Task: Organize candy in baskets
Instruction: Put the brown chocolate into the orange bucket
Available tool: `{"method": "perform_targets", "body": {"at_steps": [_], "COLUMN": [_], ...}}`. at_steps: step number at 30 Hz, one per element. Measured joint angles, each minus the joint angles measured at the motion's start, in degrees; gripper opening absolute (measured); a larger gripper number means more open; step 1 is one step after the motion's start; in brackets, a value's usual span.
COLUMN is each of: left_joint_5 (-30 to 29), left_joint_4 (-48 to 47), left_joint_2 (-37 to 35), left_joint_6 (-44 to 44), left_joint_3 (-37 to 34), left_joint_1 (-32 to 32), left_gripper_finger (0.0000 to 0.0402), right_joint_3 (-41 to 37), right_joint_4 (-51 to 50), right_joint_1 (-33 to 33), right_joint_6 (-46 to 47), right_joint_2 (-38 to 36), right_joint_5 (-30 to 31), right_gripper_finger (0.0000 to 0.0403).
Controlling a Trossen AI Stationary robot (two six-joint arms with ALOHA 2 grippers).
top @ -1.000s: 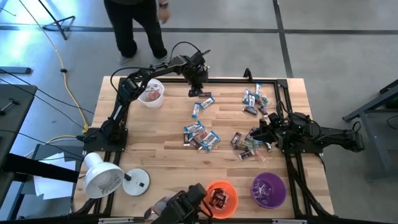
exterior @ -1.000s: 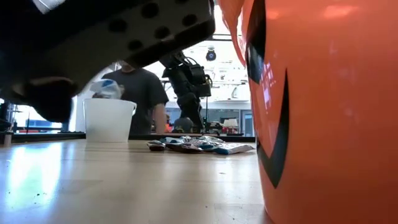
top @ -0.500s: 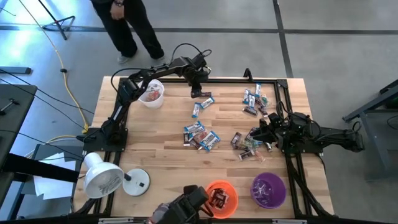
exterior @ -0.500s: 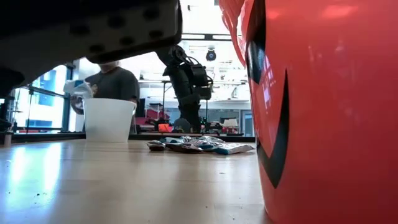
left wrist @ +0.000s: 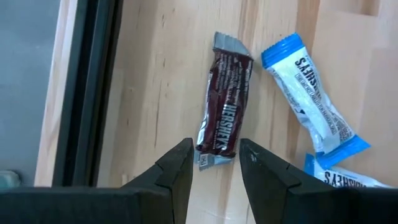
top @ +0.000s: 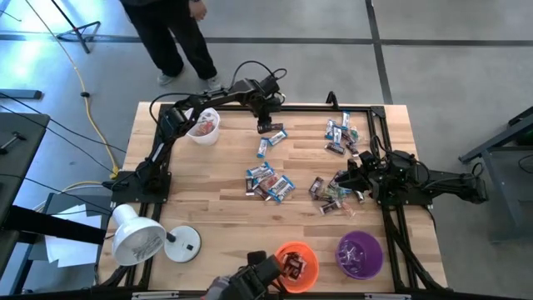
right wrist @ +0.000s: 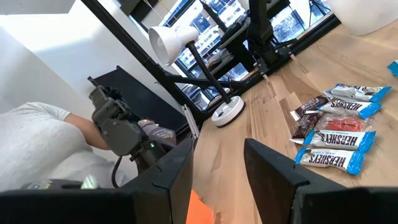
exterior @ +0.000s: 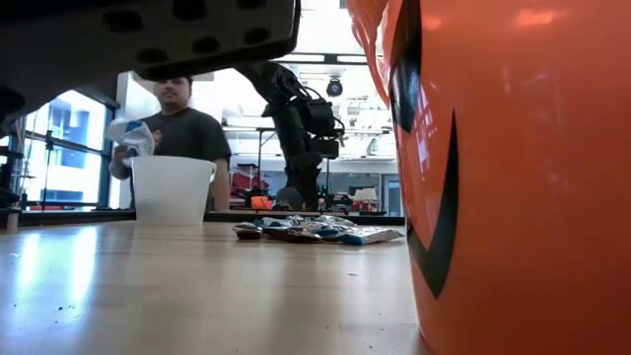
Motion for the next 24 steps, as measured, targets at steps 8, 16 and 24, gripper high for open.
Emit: {"method": "perform_targets", "body": {"at_steps": [8,16,24], "left_joint_5": [-0.2,-0.5,-0.5], "left_joint_4": [0.3,0.3,0.3], "left_joint_2": [0.0,0.0,0.0], "left_joint_6": [-0.9,-1.4,-1.3], "left_joint_3": [0.0,0.0,0.0], "left_joint_1": [0.0,0.0,0.0], "left_gripper_finger": [0.0116,0.0116,0.0116], "right_joint_3": [0.0,0.0,0.0], "right_joint_4": [0.0,0.0,0.0], "right_joint_1": [0.0,0.0,0.0], "right_joint_6": [0.0,0.0,0.0], "right_joint_2": [0.0,0.0,0.0], "right_joint_5": [0.0,0.0,0.0], "right_gripper_finger": [0.0138,0.0138,0.0138]}}
